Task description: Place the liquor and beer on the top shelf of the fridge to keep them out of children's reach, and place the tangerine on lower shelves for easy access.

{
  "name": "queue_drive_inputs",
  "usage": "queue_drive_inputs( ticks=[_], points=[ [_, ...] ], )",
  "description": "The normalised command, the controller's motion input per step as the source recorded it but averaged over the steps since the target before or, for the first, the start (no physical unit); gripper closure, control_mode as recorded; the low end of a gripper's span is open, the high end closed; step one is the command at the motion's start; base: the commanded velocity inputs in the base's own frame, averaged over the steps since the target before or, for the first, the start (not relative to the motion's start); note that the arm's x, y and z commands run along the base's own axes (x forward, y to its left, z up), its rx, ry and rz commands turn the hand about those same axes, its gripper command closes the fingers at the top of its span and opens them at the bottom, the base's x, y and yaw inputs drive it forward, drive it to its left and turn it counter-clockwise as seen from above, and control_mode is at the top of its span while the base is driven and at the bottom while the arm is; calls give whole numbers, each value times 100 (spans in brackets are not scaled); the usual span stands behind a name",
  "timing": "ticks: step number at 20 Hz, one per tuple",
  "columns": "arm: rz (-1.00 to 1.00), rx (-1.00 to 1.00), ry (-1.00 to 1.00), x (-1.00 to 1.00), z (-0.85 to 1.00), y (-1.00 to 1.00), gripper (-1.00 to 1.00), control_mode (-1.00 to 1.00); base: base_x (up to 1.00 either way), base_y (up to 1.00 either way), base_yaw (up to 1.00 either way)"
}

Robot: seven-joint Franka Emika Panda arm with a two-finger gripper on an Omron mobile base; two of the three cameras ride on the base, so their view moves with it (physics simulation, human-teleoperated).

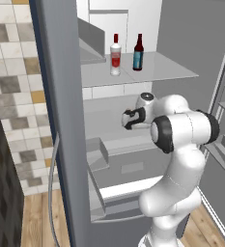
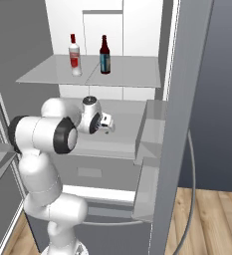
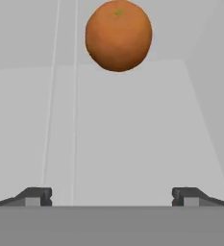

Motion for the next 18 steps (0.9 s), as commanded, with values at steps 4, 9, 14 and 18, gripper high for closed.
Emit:
queue_drive_inputs(
  ticks=[4, 9, 14, 18],
  points=[
    [6, 0, -2, -100, 27, -4, -100, -100, 0, 0, 0],
    [9, 0, -11, -100, 77, -4, -100, -100, 0, 0, 0],
    [9, 0, -8, -99, 85, -4, -100, -100, 0, 0, 0],
    [10, 0, 0, -96, 93, -2, -100, -100, 0, 0, 0]
  ],
)
